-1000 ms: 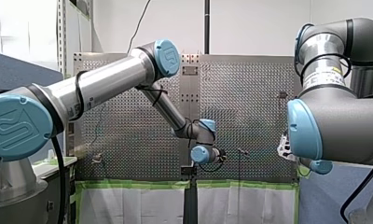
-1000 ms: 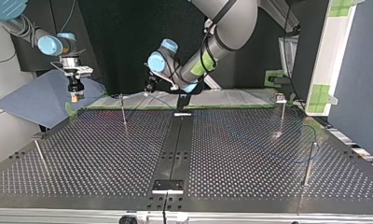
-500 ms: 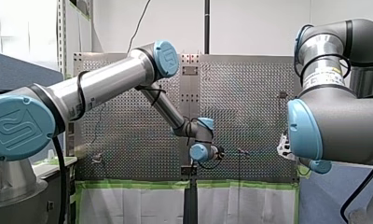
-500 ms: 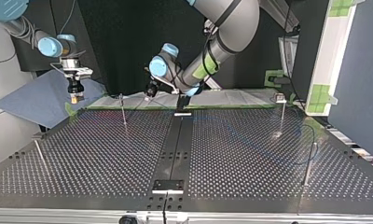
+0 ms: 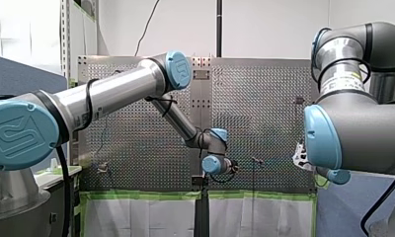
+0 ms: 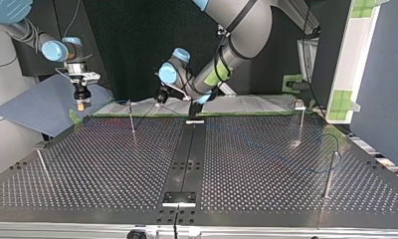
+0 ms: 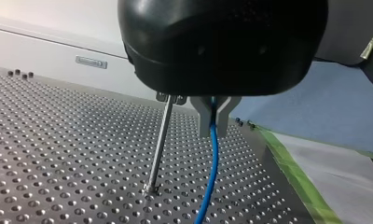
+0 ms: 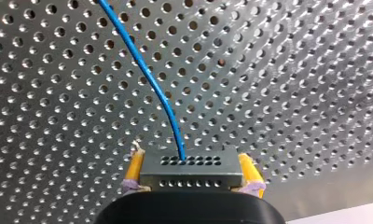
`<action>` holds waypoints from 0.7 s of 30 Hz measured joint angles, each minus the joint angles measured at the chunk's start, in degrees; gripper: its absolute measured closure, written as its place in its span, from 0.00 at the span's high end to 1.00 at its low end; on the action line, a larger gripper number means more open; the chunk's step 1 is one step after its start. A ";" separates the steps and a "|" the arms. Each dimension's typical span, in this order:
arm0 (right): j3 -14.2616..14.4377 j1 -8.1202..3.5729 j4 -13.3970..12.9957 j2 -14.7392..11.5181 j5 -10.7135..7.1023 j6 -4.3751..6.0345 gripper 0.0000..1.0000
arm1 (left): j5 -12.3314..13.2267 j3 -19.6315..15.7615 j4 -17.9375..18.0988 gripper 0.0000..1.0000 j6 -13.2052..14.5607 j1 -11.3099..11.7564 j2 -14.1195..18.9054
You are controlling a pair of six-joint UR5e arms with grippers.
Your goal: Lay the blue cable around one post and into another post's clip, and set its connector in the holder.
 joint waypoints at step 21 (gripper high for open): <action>-2.69 0.10 2.33 1.02 0.69 -0.24 0.00 | 1.18 0.16 0.24 0.02 -1.11 1.36 -0.09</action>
